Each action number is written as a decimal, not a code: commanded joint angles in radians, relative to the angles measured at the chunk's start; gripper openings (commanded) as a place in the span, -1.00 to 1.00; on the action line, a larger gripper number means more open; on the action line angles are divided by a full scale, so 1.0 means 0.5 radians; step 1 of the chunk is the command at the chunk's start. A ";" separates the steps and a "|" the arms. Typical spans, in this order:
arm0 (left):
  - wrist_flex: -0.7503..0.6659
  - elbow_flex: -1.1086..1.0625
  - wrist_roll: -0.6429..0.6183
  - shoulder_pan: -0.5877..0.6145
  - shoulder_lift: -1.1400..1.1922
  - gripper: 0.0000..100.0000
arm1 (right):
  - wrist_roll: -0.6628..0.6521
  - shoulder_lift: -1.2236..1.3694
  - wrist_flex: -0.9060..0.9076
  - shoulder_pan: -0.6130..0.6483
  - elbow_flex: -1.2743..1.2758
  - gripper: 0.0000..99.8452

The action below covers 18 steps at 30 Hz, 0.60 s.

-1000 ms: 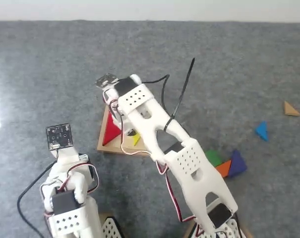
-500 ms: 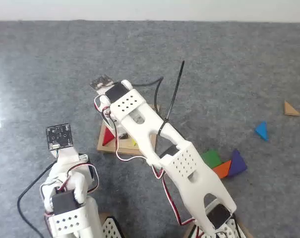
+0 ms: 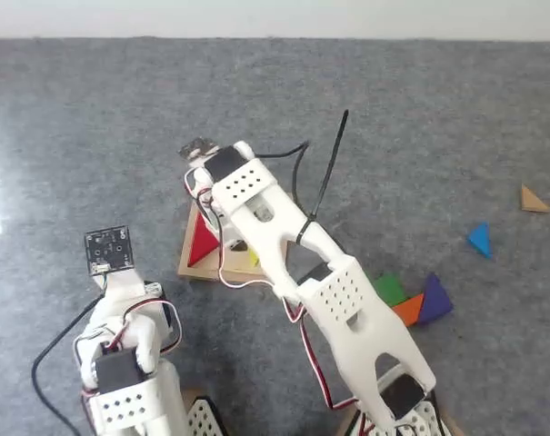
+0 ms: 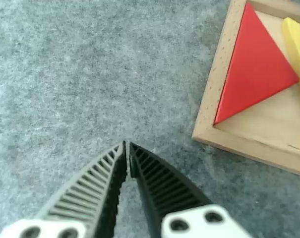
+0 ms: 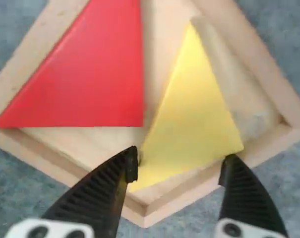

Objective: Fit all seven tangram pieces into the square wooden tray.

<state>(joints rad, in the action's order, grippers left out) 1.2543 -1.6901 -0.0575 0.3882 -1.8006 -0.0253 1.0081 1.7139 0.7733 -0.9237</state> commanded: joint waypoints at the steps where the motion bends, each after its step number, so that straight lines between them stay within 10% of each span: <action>1: 0.015 0.014 0.009 0.000 -0.034 -0.97 | -0.157 0.017 0.014 0.002 -0.006 -0.36; 18: 0.015 0.014 0.009 0.000 -0.034 -0.97 | -0.546 -0.087 0.118 -0.008 -0.160 -0.31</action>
<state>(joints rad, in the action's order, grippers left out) 1.2543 -1.6901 -0.0575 0.3882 -1.8006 -0.2723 1.0188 1.7492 0.7825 -0.9467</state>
